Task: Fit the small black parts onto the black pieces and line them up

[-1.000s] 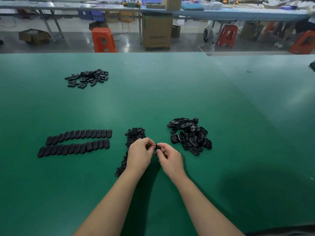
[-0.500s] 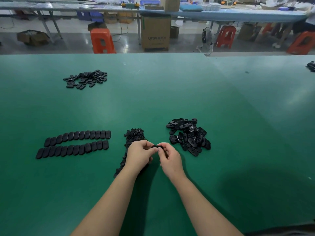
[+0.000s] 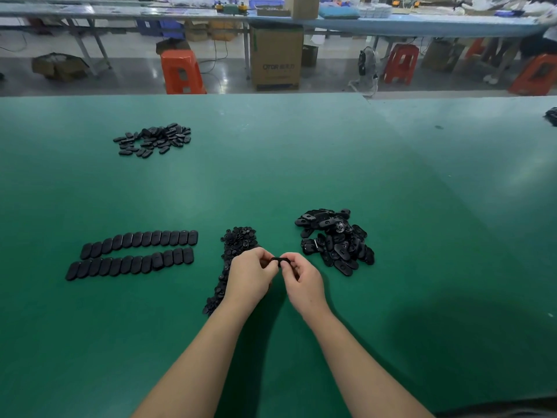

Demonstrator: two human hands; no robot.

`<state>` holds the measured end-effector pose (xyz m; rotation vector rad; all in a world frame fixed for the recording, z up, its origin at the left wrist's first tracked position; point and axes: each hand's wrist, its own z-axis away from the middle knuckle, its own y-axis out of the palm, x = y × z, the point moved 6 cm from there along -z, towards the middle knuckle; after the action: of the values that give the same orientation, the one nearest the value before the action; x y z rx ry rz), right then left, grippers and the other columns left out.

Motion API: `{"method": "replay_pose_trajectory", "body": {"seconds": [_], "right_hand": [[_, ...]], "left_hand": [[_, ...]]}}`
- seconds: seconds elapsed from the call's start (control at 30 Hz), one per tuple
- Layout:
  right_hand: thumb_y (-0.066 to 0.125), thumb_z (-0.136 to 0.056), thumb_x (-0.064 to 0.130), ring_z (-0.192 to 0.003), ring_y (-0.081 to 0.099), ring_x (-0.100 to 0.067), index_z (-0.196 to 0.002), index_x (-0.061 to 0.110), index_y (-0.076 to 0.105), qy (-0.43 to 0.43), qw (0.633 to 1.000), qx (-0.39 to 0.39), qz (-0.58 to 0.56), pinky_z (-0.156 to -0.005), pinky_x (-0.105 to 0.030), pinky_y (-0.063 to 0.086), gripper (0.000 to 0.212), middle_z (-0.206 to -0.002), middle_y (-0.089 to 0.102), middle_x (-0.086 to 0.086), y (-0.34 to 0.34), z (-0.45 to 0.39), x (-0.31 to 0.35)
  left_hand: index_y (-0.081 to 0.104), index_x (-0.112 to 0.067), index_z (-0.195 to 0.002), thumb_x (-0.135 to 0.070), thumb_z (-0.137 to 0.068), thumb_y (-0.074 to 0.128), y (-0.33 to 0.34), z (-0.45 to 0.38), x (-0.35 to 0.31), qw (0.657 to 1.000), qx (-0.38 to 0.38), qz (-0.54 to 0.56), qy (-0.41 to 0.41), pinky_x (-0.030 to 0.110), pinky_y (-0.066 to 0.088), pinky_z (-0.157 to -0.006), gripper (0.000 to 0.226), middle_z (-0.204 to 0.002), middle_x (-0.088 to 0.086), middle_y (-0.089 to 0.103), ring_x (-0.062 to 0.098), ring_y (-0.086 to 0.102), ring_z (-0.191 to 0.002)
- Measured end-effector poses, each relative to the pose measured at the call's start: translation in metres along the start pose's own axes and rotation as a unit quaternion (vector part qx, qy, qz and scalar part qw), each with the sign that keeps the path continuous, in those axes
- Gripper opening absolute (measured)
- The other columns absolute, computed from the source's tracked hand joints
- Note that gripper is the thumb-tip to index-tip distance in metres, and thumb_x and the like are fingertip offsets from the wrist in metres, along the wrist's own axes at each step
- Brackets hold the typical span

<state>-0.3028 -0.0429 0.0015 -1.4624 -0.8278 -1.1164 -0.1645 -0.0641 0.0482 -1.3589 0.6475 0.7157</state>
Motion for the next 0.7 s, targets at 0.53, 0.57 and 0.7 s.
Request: {"method": "replay_pose_trajectory", "body": {"seconds": [0.53,0.57,0.7], "right_hand": [[0.064,-0.097,0.022,-0.065,0.056,-0.002,-0.092,0.027,0.067,-0.004,1.000,-0.015,-0.024,-0.063,-0.025,0.048,0.008,-0.075,0.067,0.005,-0.0047,0.0029,0.0041],[0.063,-0.097,0.022,-0.063,0.054,-0.001,-0.092,0.028,0.067,-0.004,1.000,-0.018,-0.025,-0.061,-0.022,0.046,0.009,-0.074,0.066,0.005,-0.0052,0.0026,0.0039],[0.063,-0.098,0.022,-0.064,0.054,-0.002,-0.090,0.029,0.065,-0.010,0.999,-0.024,-0.033,-0.061,-0.023,0.045,0.011,-0.076,0.067,0.003,-0.0059,0.0018,0.0044]], "left_hand": [[0.075,-0.022,-0.092,-0.019,-0.091,0.067,0.0000,0.0038,-0.0029,0.997,-0.026,-0.007,0.071,0.005,0.041,-0.062,0.009,-0.076,-0.017,0.068,-0.006,0.060,-0.069],[0.076,-0.020,-0.097,-0.017,-0.092,0.066,-0.0001,0.0037,-0.0041,0.996,-0.029,-0.016,0.089,0.002,0.040,-0.065,0.011,-0.080,-0.017,0.069,-0.006,0.059,-0.071],[0.076,-0.015,-0.109,-0.016,-0.092,0.066,-0.0009,0.0023,-0.0083,0.988,-0.039,-0.053,0.138,0.009,0.045,-0.076,0.020,-0.096,-0.006,0.075,0.006,0.064,-0.082]]}}
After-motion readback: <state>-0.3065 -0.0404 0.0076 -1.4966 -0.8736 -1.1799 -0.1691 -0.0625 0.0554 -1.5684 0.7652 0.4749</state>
